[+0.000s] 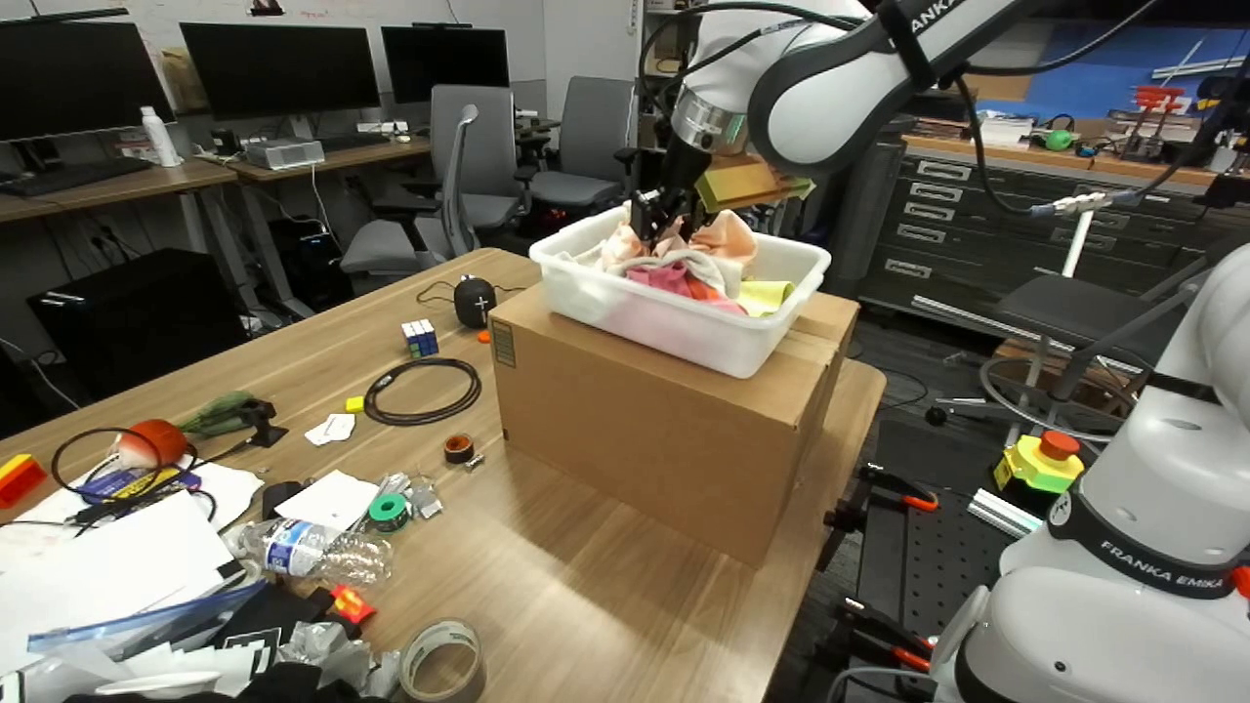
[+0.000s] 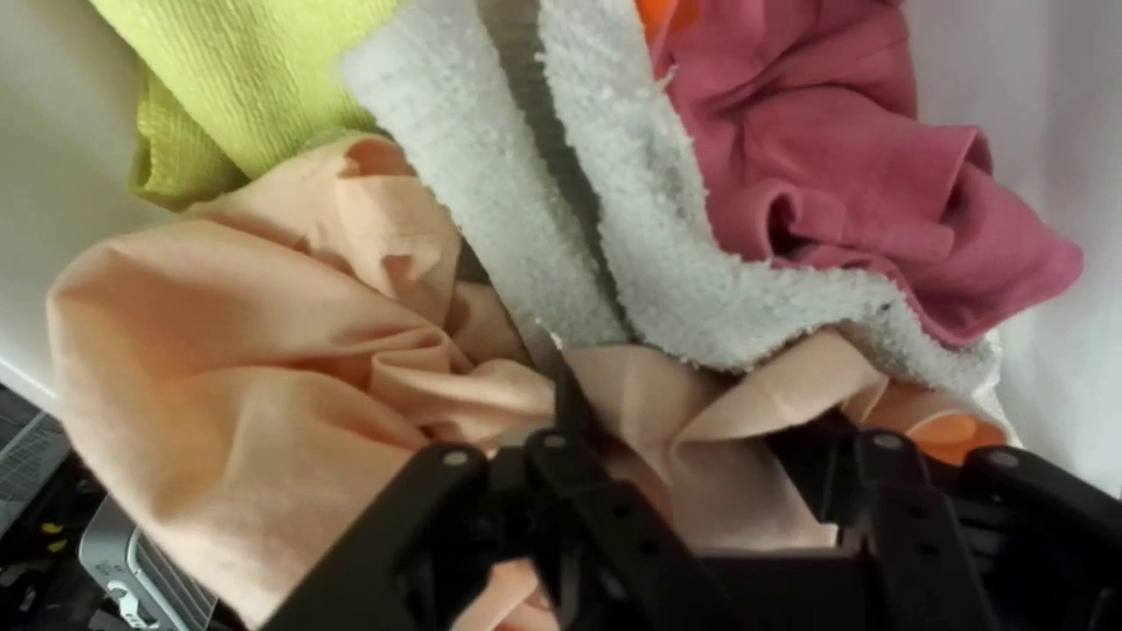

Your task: Pick the cloths in the plastic box and put them on the table

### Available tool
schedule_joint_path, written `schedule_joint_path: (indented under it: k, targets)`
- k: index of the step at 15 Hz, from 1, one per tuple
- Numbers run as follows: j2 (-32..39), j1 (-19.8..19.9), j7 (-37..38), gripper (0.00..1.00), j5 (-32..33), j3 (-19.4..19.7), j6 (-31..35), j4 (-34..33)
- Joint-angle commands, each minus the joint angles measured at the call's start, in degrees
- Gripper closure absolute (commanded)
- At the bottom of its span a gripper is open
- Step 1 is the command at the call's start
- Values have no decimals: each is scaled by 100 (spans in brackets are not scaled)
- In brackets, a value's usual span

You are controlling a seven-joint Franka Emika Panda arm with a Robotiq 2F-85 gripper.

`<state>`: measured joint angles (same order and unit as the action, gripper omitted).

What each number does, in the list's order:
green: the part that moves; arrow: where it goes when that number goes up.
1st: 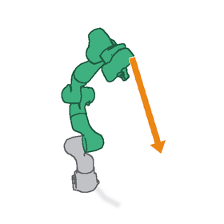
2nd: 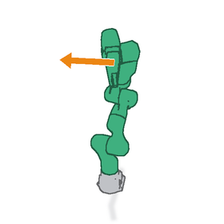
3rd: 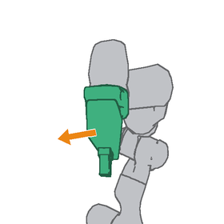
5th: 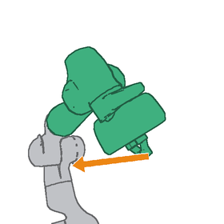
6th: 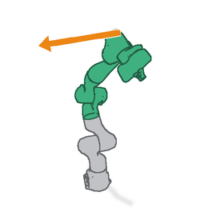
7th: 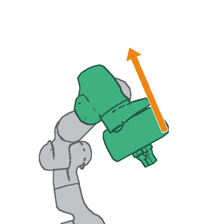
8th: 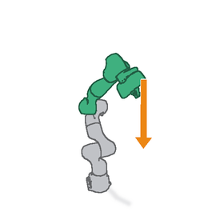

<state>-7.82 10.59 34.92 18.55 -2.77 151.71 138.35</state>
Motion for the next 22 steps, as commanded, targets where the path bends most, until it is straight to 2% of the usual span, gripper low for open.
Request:
schedule_joint_path:
  k: [1,4,7,8,11,15,22]
  targets:
    - [66,-124,-223,72,-145,146,190,-51]
    - [-44,-161,-247,95,-265,156,194,17]
    - [-161,-156,-190,97,-376,161,247,34]
    - [-229,-126,-126,94,-351,161,270,41]
    - [-543,-31,-27,94,-336,212,368,96]
    - [-1217,315,250,94,-127,174,495,137]
    - [-2256,836,352,94,-304,-159,789,34]
